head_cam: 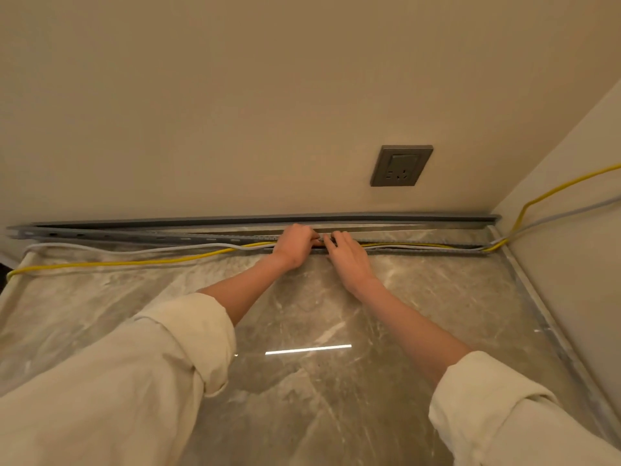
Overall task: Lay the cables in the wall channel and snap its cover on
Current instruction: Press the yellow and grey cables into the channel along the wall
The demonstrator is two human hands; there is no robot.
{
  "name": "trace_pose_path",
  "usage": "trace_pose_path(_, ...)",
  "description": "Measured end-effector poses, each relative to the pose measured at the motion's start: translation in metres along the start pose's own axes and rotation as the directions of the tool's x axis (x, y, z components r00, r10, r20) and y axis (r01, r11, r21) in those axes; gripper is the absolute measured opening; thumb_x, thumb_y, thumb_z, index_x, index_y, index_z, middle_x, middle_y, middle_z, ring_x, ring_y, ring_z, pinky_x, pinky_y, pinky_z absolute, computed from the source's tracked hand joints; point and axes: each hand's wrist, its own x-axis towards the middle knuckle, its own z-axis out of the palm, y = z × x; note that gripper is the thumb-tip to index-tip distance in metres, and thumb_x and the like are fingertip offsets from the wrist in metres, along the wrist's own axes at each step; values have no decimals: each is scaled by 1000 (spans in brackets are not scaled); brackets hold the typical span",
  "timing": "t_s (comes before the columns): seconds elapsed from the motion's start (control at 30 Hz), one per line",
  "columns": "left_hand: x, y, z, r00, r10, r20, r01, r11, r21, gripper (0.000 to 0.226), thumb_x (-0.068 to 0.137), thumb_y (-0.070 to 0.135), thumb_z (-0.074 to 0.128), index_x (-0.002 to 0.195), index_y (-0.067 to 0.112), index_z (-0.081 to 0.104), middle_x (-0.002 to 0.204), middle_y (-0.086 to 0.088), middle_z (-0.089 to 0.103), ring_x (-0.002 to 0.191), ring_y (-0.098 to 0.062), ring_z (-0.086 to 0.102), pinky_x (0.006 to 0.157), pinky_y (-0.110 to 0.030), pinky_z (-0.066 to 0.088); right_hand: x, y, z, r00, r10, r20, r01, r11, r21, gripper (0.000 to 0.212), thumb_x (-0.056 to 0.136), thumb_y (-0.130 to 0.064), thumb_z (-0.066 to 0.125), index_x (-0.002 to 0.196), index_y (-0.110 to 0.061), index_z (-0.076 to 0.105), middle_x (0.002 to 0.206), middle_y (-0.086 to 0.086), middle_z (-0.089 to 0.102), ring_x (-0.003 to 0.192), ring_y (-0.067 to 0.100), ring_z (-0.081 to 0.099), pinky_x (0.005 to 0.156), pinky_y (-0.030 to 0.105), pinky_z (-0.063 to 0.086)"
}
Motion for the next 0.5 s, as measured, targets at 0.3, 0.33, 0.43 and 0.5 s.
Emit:
trace_pose_path(0.3,-30,-41,-21,992,107,-65,-107,994,14,27,90,23,58,108,3,64,107,-17,65,99,-33,60,85,-41,48,11,-10,-3,1000,25,14,-24,998,-54,31,90,-3,50,121,-2,51,117,13,55,111,29,48,81,37,45)
trace_pose_path(0.33,-38,-54,-26,993,107,-58,-105,994,36,31,89,24,59,112,4,62,111,-16,64,102,-33,59,87,-42,48,10,-10,-2,1000,25,12,-24,998,-57,33,90,-4,50,123,-2,50,118,13,55,112,29,48,82,37,44)
trace_pose_path(0.43,-64,-97,-42,992,104,-76,-93,986,135,37,87,19,60,121,4,57,117,-16,61,108,-35,56,90,-43,47,9,-8,0,1000,18,14,-17,997,-73,35,92,-5,49,127,-2,47,121,13,54,112,28,48,85,35,44)
trace_pose_path(0.5,-78,-122,-54,988,106,-108,-85,980,182,37,86,13,59,121,2,56,118,-18,61,108,-35,56,90,-43,47,9,-8,0,1000,16,11,-15,996,-89,36,92,-6,49,128,-2,47,121,13,55,112,28,48,86,35,44)
